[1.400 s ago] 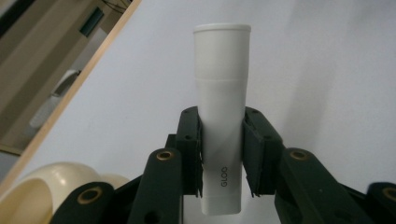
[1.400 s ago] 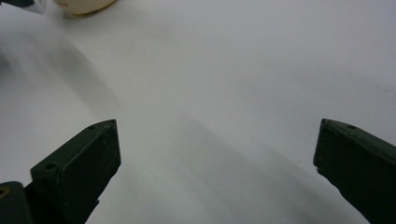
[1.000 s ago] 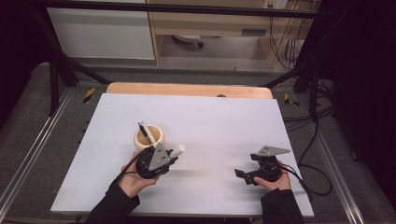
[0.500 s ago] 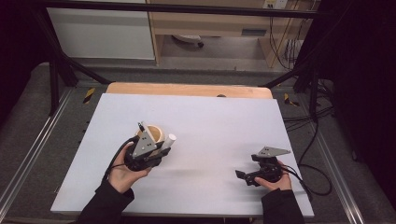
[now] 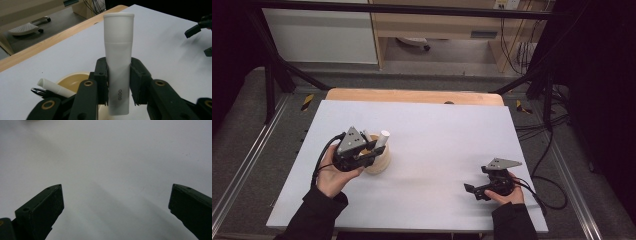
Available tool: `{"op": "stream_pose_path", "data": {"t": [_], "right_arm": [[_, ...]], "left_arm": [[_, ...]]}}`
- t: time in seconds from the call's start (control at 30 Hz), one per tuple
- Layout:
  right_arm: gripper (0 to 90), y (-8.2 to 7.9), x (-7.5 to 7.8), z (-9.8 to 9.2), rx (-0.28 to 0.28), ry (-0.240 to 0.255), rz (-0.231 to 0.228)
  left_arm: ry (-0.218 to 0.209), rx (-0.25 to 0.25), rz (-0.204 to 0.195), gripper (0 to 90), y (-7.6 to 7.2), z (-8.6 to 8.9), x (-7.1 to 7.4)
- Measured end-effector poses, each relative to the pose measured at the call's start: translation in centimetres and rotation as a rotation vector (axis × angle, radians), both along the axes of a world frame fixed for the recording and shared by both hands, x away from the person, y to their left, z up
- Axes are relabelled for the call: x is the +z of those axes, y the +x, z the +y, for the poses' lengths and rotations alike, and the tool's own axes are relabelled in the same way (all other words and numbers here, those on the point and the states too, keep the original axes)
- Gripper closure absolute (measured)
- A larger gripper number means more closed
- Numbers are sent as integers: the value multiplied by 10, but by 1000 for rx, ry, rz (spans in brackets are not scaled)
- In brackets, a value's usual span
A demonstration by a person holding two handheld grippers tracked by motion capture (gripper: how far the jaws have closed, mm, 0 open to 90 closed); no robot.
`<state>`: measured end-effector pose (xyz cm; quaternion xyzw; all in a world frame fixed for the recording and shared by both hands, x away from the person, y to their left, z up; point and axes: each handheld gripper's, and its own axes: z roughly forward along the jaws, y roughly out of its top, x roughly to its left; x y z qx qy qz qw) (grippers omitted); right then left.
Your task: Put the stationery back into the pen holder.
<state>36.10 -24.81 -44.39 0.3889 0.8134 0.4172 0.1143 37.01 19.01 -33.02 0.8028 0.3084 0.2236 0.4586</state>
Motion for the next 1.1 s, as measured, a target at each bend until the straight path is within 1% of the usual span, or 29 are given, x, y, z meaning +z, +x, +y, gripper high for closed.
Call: {"op": "stream_pose_path", "data": {"t": [0.17, 0.27, 0.43, 0.57, 0.77, 0.8, 0.9, 1.0, 1.1], "right_arm": [[9, 0, 0, 0, 1, -1, 3], [9, 0, 0, 0, 3, -3, -1], [9, 0, 0, 0, 3, -2, 3], [9, 0, 0, 0, 4, -2, 3], [9, 0, 0, 0, 2, -3, 6], [9, 0, 0, 0, 2, -4, 6], [9, 0, 0, 0, 5, -7, 7], [9, 0, -1, 0, 5, -8, 8], [9, 0, -1, 1, 5, -10, 11]], "left_arm": [[1, 22, 1, 698, 7, 7, 6], [-7, 36, 4, 698, 11, 10, 8], [-13, 65, 14, 698, 21, 13, 9], [-25, 85, 27, 698, 29, 14, 5], [-26, 112, 46, 698, 36, 15, -7], [-32, 119, 51, 697, 37, 16, -9], [-29, 129, 62, 697, 40, 19, -15], [-36, 139, 76, 698, 41, 21, -21], [-34, 141, 87, 698, 42, 22, -27]]}}
